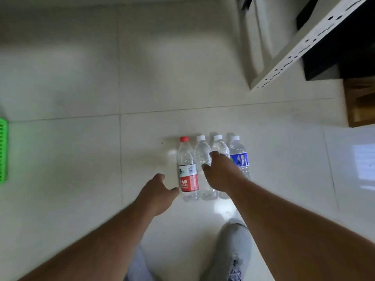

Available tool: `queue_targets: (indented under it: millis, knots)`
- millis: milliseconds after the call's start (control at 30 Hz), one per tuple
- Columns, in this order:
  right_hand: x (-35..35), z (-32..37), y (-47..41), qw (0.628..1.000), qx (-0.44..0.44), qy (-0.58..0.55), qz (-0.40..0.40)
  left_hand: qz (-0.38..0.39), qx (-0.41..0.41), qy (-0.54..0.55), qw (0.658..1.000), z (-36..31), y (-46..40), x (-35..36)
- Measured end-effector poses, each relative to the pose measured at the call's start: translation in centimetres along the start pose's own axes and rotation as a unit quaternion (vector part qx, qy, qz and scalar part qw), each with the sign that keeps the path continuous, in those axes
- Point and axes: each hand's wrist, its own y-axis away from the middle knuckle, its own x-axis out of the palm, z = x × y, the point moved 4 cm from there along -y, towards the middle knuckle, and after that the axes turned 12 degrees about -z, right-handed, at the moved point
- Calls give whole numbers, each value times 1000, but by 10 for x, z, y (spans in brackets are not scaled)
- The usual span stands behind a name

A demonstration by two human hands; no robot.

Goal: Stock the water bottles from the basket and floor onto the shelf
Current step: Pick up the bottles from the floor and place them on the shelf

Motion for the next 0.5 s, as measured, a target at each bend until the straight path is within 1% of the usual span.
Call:
queue_targets:
  millis: [133,267,333,400,500]
  knots:
    - [31,-5,-28,999,31,21,-24,1,4,31,999,5,-37,43]
    - [46,-4,-35,997,44,32,-53,-1,1,64,998,1,-53,62]
    - [49,-2,-34,996,44,12,-72,-6,4,69,998,1,-55,64]
    - [49,-2,-34,994,53,-34,-92,-15,5,80,997,1,-57,64]
    - [52,-2,-38,988,77,-92,-98,-29,7,99,995,5,-61,60]
